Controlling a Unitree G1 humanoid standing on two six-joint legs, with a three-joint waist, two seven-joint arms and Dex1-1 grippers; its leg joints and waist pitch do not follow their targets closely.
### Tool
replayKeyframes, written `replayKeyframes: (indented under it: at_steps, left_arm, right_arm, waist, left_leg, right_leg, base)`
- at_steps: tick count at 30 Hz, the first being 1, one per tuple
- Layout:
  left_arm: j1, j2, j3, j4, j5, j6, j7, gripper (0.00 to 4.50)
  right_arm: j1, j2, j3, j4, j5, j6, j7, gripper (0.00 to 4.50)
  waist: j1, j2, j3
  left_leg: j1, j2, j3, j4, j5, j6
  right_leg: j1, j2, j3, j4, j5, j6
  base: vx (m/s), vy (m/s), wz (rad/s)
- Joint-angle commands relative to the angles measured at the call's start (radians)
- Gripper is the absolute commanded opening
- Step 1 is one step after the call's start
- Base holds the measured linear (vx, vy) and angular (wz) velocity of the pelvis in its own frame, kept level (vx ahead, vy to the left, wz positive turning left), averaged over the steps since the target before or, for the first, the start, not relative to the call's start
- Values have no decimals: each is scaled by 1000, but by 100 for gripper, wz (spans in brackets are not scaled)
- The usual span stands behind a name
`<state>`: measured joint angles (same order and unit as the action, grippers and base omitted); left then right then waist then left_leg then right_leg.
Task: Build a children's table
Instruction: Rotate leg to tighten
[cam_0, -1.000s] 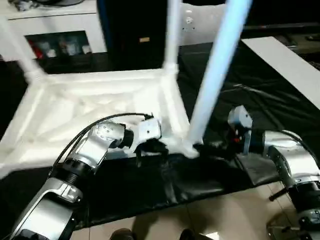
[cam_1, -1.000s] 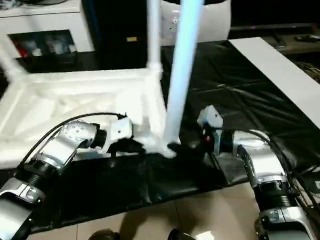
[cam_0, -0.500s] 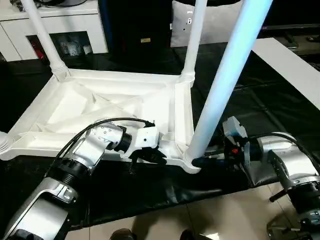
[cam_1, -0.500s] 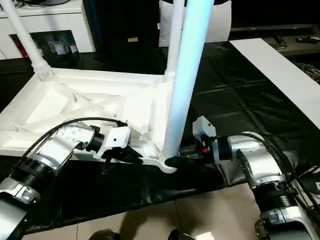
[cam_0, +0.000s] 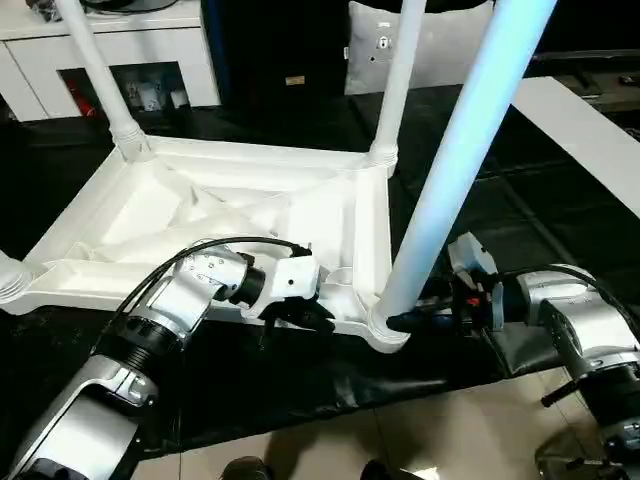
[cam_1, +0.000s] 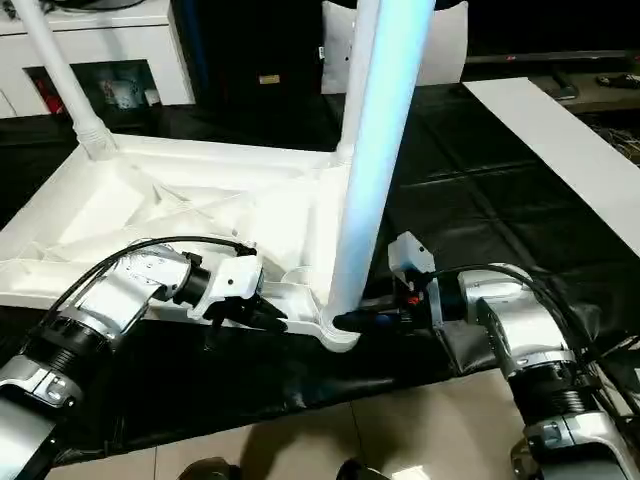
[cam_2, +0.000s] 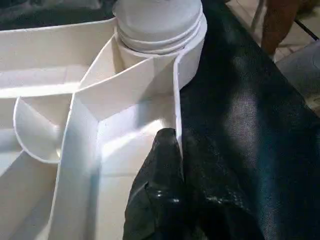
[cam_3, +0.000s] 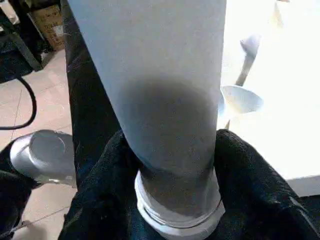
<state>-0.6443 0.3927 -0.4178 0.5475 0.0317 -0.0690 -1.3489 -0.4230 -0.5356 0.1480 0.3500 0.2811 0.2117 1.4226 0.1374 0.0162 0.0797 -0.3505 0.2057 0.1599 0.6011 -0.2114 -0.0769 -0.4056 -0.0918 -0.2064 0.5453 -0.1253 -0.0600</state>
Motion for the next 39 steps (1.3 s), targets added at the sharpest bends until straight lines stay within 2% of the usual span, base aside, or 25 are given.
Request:
replayKeyframes:
  at_steps: [1,5,6,8,10,11,12,14,15,16,17,18,19,20,21,22,23,25,27,28,29,30,34,35,39]
  left_arm:
    - [-10,-10,-1,-2,1,12,10,0]
    - [-11,-56,34,-37,-8,139,114,0]
    - [-10,-73,44,-45,-10,170,149,0]
    - [-12,-127,75,-57,-20,235,241,0]
    - [-20,-174,100,-54,-17,293,331,0]
    - [-24,-183,105,-50,-14,305,352,0]
    - [-36,-220,126,-36,-8,348,428,0]
    - [-51,-251,148,-14,-4,368,500,0]
    - [-61,-272,164,-3,1,382,553,0]
    - [-63,-277,167,0,2,385,566,0]
    - [-67,-285,174,3,4,390,589,0]
    - [-71,-295,182,3,9,398,616,0]
    - [-73,-301,187,3,12,403,634,0]
    - [-74,-302,188,2,13,404,636,0]
    - [-76,-316,190,-11,25,416,661,0]
    - [-75,-320,186,-20,33,421,667,0]
    - [-73,-320,179,-28,43,423,669,0]
    - [-70,-317,168,-29,50,425,674,0]
    - [-66,-303,159,-29,53,417,666,0]
    - [-64,-297,157,-29,53,413,662,0]
    - [-60,-285,153,-30,52,402,654,0]
    - [-54,-271,150,-32,54,395,642,0]
    - [-37,-240,138,-36,59,365,595,0]
    - [-26,-216,127,-36,57,320,546,0]
    - [-18,-165,106,-18,58,261,462,0]
  right_arm:
    - [23,7,19,-40,28,31,11,194]
    - [29,78,1,-58,-9,150,-208,194]
    - [23,111,-11,-55,-21,170,-284,194]
    - [-8,193,-59,-35,-26,231,-452,194]
    - [-42,250,-92,1,-50,261,-588,194]
    - [-48,258,-94,9,-57,261,-610,194]
    - [-69,295,-107,37,-78,261,-697,194]
    - [-88,328,-121,64,-97,262,-783,194]
    - [-100,353,-130,78,-112,269,-851,194]
    - [-102,359,-132,81,-116,270,-866,194]
    - [-108,369,-135,88,-120,269,-890,194]
    - [-112,381,-141,93,-126,268,-914,194]
    - [-116,389,-145,97,-130,268,-931,194]
    - [-117,390,-147,99,-131,264,-935,194]
    - [-132,410,-163,127,-141,201,-973,228]
    - [-139,420,-173,138,-138,170,-982,263]
    - [-141,429,-182,138,-129,156,-981,263]
    - [-140,431,-182,129,-123,155,-978,279]
    - [-129,422,-174,113,-128,145,-964,296]
    - [-124,417,-174,108,-127,138,-958,306]
    - [-114,406,-175,98,-125,125,-945,312]
    - [-103,391,-179,88,-119,113,-924,312]
    - [-79,356,-183,67,-99,82,-844,351]
    - [-60,321,-176,47,-90,68,-778,351]
    - [-28,222,-140,18,-88,42,-623,401]
  waist:
    - [-6,-8,-85]
    - [-12,-8,-76]
    - [-16,-9,-75]
    - [-34,-8,-71]
    - [-68,-5,-71]
    - [-76,-3,-71]
    - [-91,5,-73]
    - [-111,8,-74]
    - [-122,12,-69]
    - [-127,6,-72]
    - [-130,2,-72]
    - [-131,-5,-71]
    - [-127,-5,-73]
    - [-127,-5,-73]
    - [-126,-2,-77]
    - [-126,-1,-82]
    - [-126,-1,-84]
    - [-121,-1,-92]
    - [-115,-1,-93]
    - [-115,-5,-95]
    - [-110,-7,-99]
    - [-103,-11,-103]
    - [-83,-13,-104]
    - [-74,-11,-99]
    - [-65,-11,-95]
  left_leg:
    - [2,40,-3,-64,-87,97]
    - [4,38,-2,-68,-119,73]
    - [11,31,-3,-66,-139,55]
    - [10,25,-3,-64,-162,37]
    - [6,22,-10,-57,-206,27]
    - [3,24,-12,-56,-214,30]
    - [10,37,-16,-58,-238,36]
    - [2,62,-31,-69,-288,49]
    - [0,76,-37,-79,-343,50]
    - [13,66,-30,-74,-358,42]
    - [18,49,-24,-65,-342,38]
    - [16,13,-9,-51,-277,39]
    - [9,4,-6,-52,-230,53]
    - [7,8,-8,-55,-219,60]
    - [6,18,-13,-59,-202,67]
    - [6,27,-15,-60,-185,67]
    - [4,30,-17,-62,-177,70]
    - [-4,37,-20,-62,-103,87]
    - [-2,38,-18,-59,-58,103]
    - [-6,35,-18,-56,-42,108]
    - [-20,30,-18,-52,8,123]
    - [-21,26,-14,-47,48,142]
    - [-20,22,-6,-43,69,165]
    - [-20,20,-2,-44,44,168]
    - [-13,23,0,-48,-8,143]
  right_leg:
    - [72,-76,74,-63,-377,-38]
    - [72,-75,68,-77,-442,-16]
    - [71,-76,60,-89,-490,5]
    - [71,-73,49,-103,-542,36]
    - [79,-69,21,-120,-581,86]
    - [82,-68,19,-122,-579,97]
    - [81,-69,16,-127,-562,97]
    - [94,-74,18,-114,-511,87]
    - [96,-75,25,-102,-503,82]
    - [85,-80,35,-106,-513,71]
    - [80,-85,32,-116,-532,68]
    - [79,-88,21,-132,-575,73]
    - [84,-82,17,-133,-574,84]
    - [84,-80,17,-133,-562,87]
    - [84,-77,22,-126,-519,80]
    - [83,-80,26,-117,-480,60]
    - [85,-80,29,-111,-458,48]
    - [87,-84,46,-83,-338,-15]
    - [81,-85,57,-67,-279,-56]
    - [81,-85,61,-60,-262,-66]
    - [90,-85,67,-42,-212,-82]
    - [86,-84,74,-31,-168,-92]
    - [82,-79,78,-26,-173,-95]
    - [80,-78,77,-33,-211,-78]
    - [79,-72,75,-45,-287,-45]
  base:
    - [0,0,0]
    - [0,0,0]
    - [0,0,0]
    - [0,0,0]
    - [-31,9,-6]
    - [0,0,0]
    - [0,0,0]
    - [0,0,0]
    - [0,0,0]
    - [0,0,0]
    - [0,0,0]
    - [0,0,0]
    - [0,0,0]
    - [0,0,0]
    - [0,0,0]
    - [0,0,0]
    - [0,0,0]
    - [0,0,0]
    - [0,0,0]
    - [0,0,0]
    - [0,0,0]
    - [0,0,0]
    - [0,0,0]
    - [0,0,0]
    - [0,0,0]
